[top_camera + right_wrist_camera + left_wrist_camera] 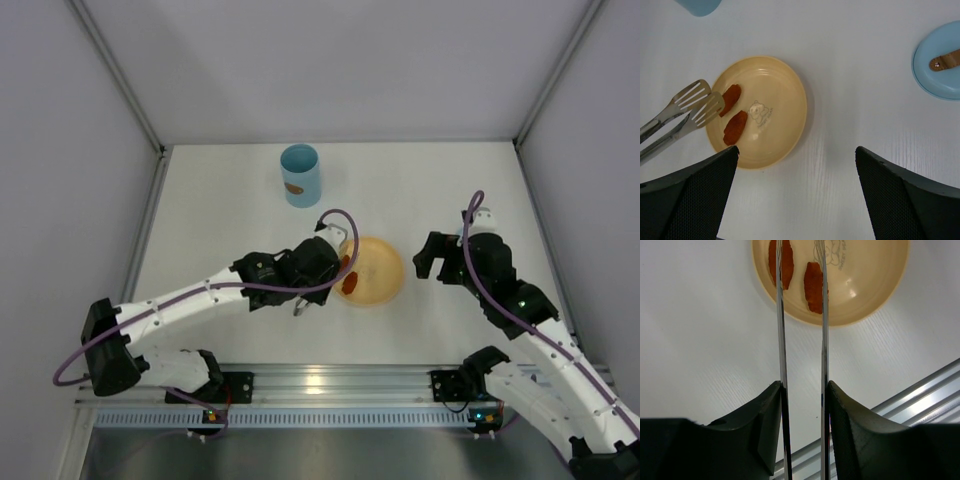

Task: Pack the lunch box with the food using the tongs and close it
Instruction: Pick up the fake food from the plate.

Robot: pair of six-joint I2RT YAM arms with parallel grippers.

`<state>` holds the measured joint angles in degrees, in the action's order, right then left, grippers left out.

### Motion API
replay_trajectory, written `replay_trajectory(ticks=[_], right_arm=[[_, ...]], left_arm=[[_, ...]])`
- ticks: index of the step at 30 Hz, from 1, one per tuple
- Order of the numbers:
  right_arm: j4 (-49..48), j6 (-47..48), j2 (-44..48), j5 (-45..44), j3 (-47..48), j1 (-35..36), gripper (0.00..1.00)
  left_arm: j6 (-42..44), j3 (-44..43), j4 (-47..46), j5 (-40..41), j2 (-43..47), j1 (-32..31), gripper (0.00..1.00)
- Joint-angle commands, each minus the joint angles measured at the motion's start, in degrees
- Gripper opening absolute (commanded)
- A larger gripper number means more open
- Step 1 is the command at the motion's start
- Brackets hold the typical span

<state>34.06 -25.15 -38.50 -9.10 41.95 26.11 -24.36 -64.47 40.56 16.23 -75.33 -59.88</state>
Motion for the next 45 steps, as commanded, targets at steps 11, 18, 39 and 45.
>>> replay_trajectory(ticks=[11,18,39,45], right_arm=[[-1.1,-0.1,0.6,0.1,-0.9,1.0,0.98],[-0.7,0.0,0.8,-0.2,-0.7,1.0,0.99],[-0.5,0.0,0.8,-0.3,-0.5,1.0,0.99],[-0.3,0.0,0.9,-0.2,-0.1,1.0,0.99]], left_arm=[[-3.9,5.9,-4.0,-0.9,1.9,-3.8,0.47],[-4.6,6.3,-4.4,-0.8,-0.5,-5.6,0.47],[-4.3,4.0,-3.6,0.6,-4.4,-7.0,0.35],[-3.2,-0.7,-2.0,2.8,-3.5,-7.0,0.33]])
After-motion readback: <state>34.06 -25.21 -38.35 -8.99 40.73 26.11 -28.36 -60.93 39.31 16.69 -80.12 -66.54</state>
